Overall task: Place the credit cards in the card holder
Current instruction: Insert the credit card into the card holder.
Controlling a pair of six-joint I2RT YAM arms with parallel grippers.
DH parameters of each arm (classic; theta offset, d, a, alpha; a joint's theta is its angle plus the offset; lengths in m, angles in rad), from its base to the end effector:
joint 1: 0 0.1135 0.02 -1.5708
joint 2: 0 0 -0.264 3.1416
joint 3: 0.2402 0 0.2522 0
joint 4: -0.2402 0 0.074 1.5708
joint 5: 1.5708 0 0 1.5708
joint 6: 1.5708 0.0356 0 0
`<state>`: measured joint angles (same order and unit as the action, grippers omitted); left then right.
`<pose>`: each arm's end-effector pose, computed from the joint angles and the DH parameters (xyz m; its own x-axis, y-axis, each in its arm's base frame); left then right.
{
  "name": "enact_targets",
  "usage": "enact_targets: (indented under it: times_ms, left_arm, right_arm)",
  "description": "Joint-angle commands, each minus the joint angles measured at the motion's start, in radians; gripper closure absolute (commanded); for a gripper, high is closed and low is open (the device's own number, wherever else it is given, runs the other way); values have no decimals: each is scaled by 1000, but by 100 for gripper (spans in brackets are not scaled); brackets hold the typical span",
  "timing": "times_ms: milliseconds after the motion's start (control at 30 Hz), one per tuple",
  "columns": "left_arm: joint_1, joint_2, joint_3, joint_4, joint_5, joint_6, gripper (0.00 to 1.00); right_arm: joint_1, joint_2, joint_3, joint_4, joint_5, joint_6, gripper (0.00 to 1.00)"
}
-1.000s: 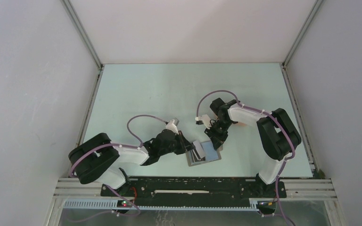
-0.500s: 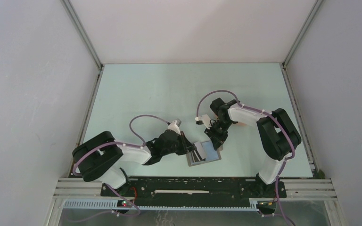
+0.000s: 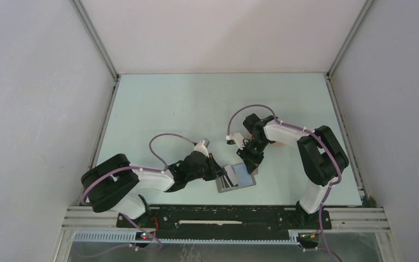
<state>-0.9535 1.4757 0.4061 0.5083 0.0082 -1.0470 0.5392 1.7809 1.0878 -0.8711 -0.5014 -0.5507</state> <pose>0.1491 -0.2106 0.1320 -0.8637 -0.2792 -0.4196 0.1431 0.6625 -0.7352 0.2508 0.1700 0.1561 -0.4942 -0.8304 -0.2571 -0.8350 0.3712 0.4061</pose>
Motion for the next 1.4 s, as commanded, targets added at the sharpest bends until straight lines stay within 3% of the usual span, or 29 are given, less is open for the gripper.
enact_targets:
  times_ms: [0,700,1367]
  left_arm:
    - [-5,1,49,-76,-33,37,100]
    - [-33,74,80,-43,50,7,100]
    - [-32,115,143,-220,25,-36,100]
  right_arm:
    - [11,-18,32,-8,5,9,81]
    - [8,-23,31,-6,3,11,79]
    - [7,-30,31,-8,3,10,78]
